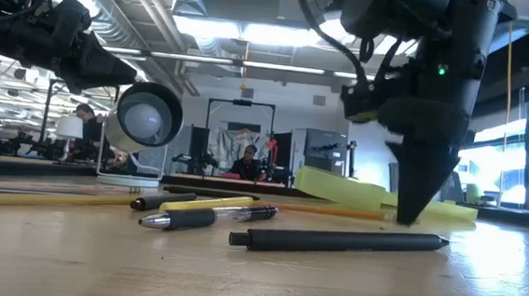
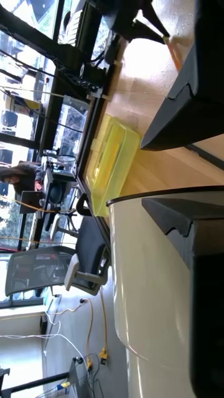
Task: Pick & place school supplies into a supply box
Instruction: Put the orange pencil into the yellow supply box
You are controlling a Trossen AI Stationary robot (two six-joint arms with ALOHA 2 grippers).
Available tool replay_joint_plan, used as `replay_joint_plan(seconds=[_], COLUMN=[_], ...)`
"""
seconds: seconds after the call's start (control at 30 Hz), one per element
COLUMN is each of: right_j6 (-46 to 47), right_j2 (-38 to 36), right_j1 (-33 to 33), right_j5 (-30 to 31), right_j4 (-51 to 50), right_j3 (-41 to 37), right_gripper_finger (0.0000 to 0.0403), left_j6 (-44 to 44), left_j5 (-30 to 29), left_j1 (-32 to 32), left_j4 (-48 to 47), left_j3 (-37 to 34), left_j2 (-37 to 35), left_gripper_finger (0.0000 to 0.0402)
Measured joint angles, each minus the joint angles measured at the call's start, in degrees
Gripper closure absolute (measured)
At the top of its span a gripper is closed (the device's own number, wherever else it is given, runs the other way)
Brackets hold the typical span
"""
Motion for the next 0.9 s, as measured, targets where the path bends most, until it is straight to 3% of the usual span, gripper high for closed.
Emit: replay_joint_plan(seconds=[0.17,0.4,0.6,0.9], right_j6=[0.75,8.31,13.93,-0.65], right_j2=[-4.28,-13.02,-17.6,-14.8], right_j1=[-0.01,-1.56,-7.94,-23.52], right_j5=[1.26,10.45,13.96,8.46], right_j4=[-3.07,-13.07,-22.24,-19.42], right_j3=[0.98,1.08,1.1,1.1], right_gripper_finger=[0.0375,0.0375,0.0375,0.0375], left_j6=[0.0,0.0,0.0,0.0], left_j5=[0.02,0.01,0.02,0.02], left_j1=[0.0,0.0,0.02,0.0], left_j4=[-0.01,-0.02,0.0,0.01], left_j3=[0.0,0.0,-0.02,0.0], left_j2=[0.02,0.02,0.02,0.02], left_gripper_finger=[0.0274,0.0274,0.0274,0.0274])
